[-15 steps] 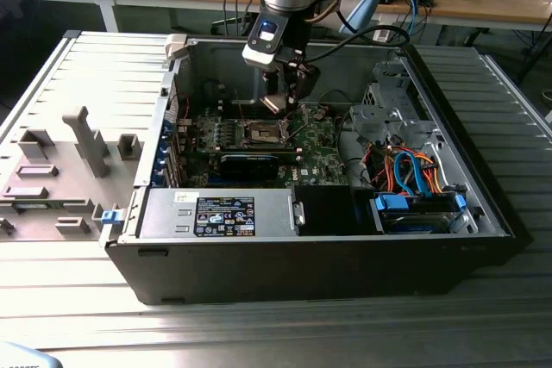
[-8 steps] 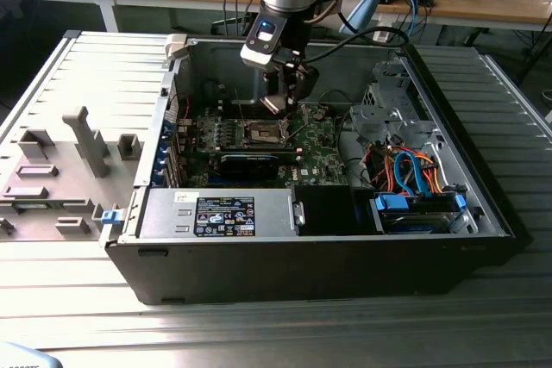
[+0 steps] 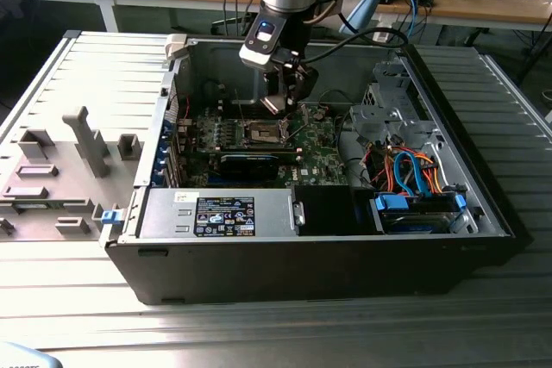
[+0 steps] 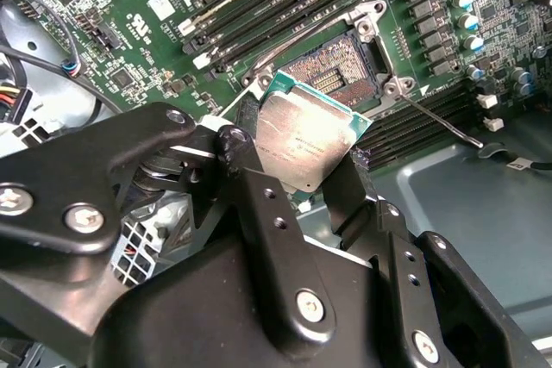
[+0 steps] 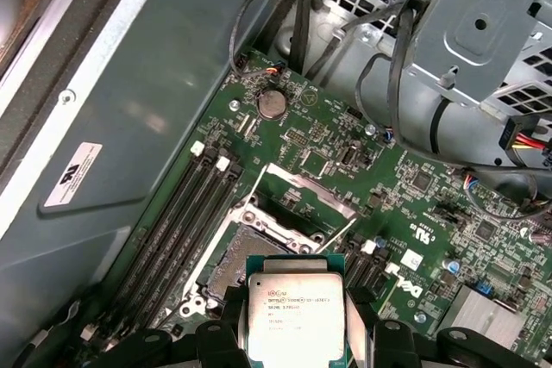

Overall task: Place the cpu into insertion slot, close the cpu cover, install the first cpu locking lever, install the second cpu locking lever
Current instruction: 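Place the cpu into insertion slot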

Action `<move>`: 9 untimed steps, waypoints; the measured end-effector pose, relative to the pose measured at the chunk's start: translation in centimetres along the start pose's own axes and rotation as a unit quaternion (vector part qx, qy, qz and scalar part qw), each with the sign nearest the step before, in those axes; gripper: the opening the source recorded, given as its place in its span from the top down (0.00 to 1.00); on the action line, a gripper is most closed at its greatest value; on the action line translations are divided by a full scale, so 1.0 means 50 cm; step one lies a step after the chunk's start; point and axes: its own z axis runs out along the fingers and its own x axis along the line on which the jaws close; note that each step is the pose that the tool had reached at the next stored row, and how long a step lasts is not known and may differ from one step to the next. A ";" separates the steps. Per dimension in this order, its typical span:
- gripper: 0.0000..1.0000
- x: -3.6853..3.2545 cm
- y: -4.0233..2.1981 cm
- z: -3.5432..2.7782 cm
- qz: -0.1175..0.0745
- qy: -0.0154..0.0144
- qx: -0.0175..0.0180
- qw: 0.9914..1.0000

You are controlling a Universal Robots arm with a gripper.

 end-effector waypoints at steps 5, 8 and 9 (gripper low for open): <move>0.46 0.000 0.000 0.001 0.005 0.000 0.000 1.000; 0.46 0.000 0.000 0.002 0.011 -0.001 0.000 1.000; 0.46 0.000 0.000 0.002 0.013 -0.001 0.000 1.000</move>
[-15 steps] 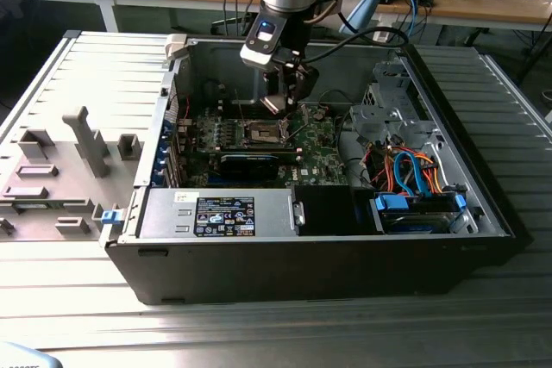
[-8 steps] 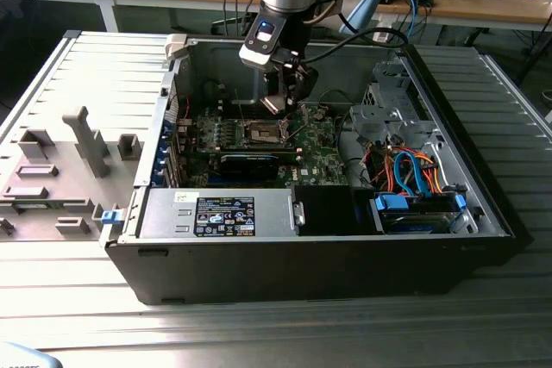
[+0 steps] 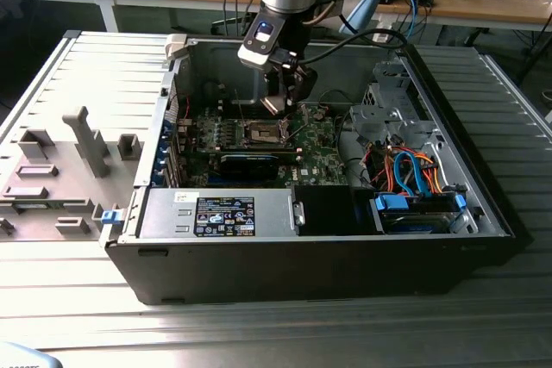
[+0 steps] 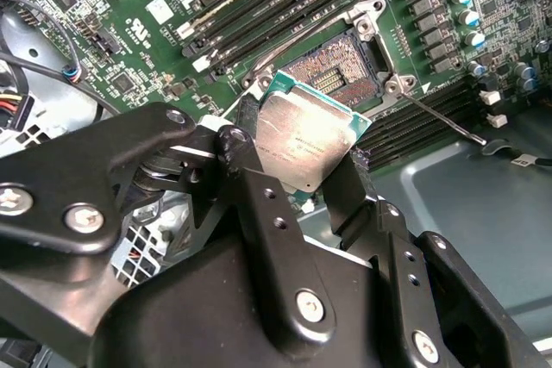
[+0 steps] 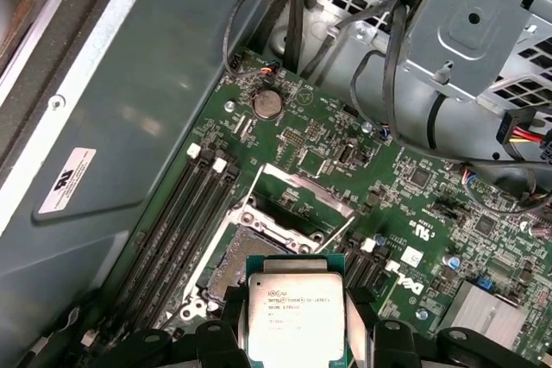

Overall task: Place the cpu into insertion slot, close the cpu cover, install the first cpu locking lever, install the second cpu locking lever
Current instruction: 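Place the cpu into insertion slot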

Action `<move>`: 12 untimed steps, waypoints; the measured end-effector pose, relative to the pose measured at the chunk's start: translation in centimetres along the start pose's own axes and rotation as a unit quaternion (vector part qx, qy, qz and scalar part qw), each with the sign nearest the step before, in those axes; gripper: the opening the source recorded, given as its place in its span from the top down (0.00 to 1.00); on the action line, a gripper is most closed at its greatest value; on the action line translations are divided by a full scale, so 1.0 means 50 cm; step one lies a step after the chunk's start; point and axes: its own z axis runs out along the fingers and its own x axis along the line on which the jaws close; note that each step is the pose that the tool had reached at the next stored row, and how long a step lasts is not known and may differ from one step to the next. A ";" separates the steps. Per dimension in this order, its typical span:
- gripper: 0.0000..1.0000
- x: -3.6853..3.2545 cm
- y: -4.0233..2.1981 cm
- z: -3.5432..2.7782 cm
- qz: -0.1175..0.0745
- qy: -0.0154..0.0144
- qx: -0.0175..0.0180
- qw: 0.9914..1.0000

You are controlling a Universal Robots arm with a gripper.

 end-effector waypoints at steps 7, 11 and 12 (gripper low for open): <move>0.46 0.000 0.000 0.001 0.008 0.000 0.000 1.000; 0.46 0.000 0.000 0.002 0.013 -0.001 0.000 1.000; 0.46 0.000 0.000 0.002 0.015 -0.001 0.000 1.000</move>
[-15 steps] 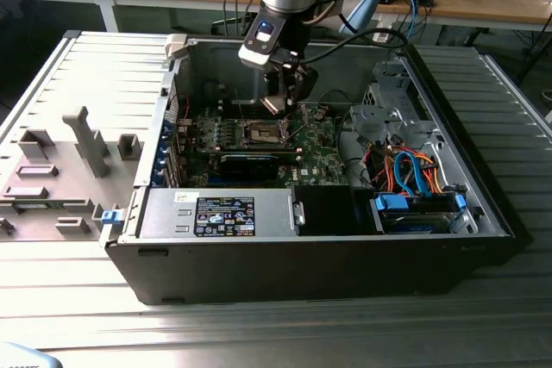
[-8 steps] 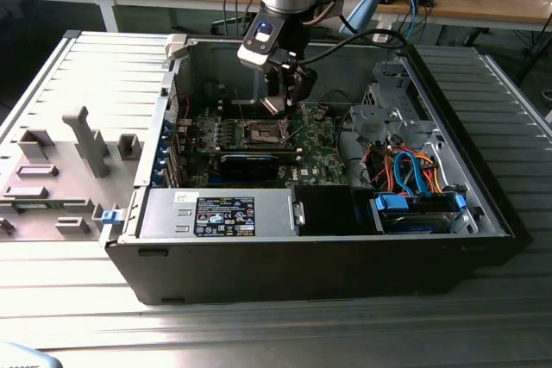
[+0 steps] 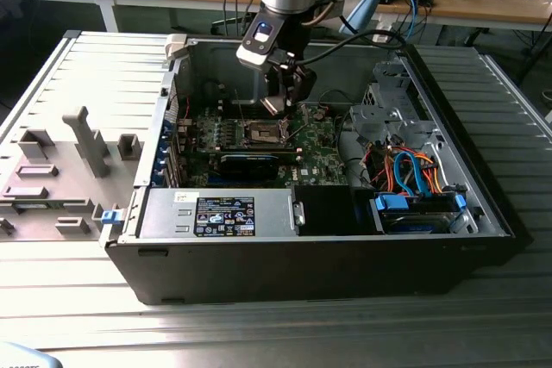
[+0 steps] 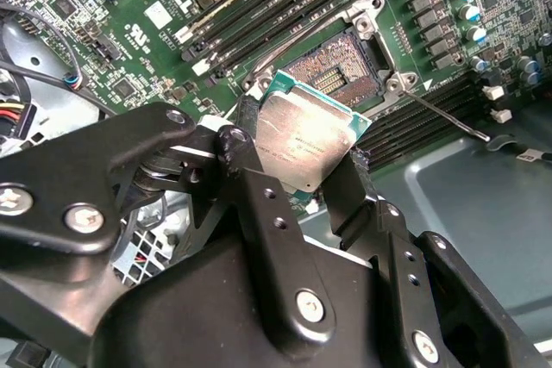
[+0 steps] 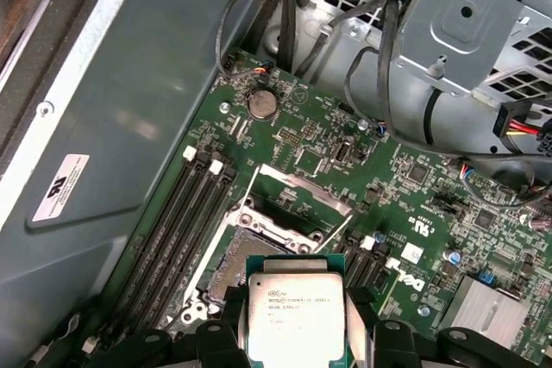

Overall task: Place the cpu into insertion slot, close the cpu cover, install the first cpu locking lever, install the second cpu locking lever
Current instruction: 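Place the cpu into insertion slot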

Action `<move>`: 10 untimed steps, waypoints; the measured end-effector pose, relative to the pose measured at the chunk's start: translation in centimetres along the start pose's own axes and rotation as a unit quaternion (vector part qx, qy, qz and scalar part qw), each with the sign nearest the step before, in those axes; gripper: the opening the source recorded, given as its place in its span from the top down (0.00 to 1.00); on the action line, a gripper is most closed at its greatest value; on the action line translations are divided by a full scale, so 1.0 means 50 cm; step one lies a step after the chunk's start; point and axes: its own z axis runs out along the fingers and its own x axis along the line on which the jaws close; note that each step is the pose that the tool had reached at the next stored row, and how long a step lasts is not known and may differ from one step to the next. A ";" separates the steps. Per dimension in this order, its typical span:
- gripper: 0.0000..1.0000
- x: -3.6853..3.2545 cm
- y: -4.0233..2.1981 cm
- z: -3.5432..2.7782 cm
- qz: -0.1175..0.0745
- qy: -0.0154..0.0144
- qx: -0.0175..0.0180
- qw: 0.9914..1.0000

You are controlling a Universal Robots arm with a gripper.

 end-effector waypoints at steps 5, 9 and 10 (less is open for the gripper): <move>0.46 0.000 0.000 0.001 0.007 0.000 0.000 1.000; 0.46 0.000 0.000 0.002 0.010 0.000 0.000 1.000; 0.46 0.000 0.000 0.002 0.012 0.000 0.000 1.000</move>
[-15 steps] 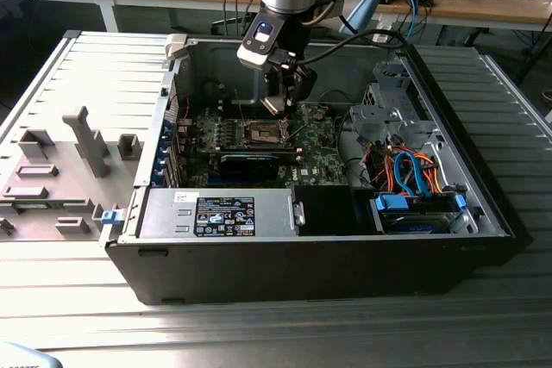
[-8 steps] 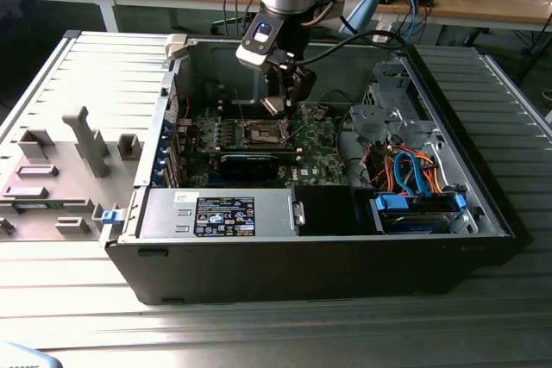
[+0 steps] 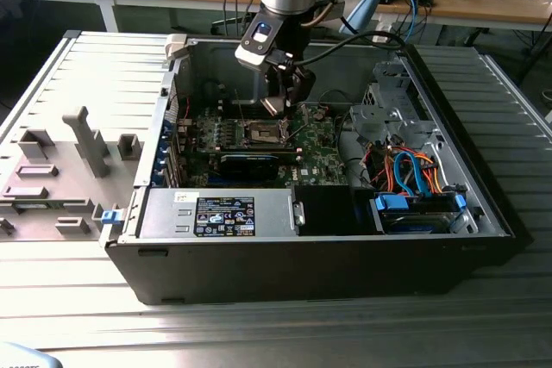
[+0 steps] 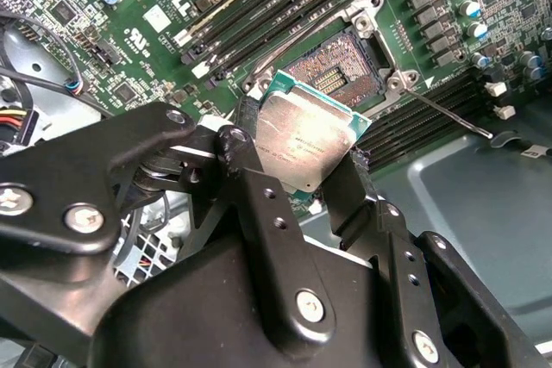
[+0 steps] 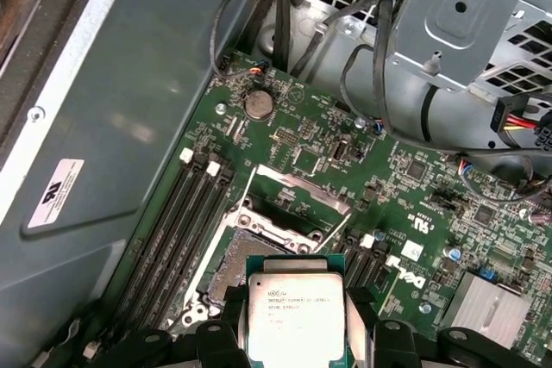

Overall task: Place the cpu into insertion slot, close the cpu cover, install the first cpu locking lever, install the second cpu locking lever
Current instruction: 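Place the cpu into insertion slot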

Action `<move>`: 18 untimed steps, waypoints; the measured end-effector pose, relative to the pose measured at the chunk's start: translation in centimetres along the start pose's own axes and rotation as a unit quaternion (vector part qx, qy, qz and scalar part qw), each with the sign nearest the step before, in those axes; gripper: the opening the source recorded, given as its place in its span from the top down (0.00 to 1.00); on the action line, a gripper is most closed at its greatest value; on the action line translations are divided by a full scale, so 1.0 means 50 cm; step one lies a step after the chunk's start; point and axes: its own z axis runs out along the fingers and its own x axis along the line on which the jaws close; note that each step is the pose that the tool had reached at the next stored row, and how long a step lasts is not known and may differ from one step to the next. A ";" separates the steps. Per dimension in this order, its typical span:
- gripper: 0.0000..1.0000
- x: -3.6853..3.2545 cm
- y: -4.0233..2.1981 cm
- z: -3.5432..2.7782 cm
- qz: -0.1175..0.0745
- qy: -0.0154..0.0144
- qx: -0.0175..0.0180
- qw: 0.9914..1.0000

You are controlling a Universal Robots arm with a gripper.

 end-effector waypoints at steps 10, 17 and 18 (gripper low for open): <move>0.46 0.000 0.000 0.001 0.009 0.000 0.000 1.000; 0.46 0.000 0.000 0.003 0.017 -0.001 0.000 1.000; 0.46 0.000 0.000 0.003 0.018 -0.001 0.000 1.000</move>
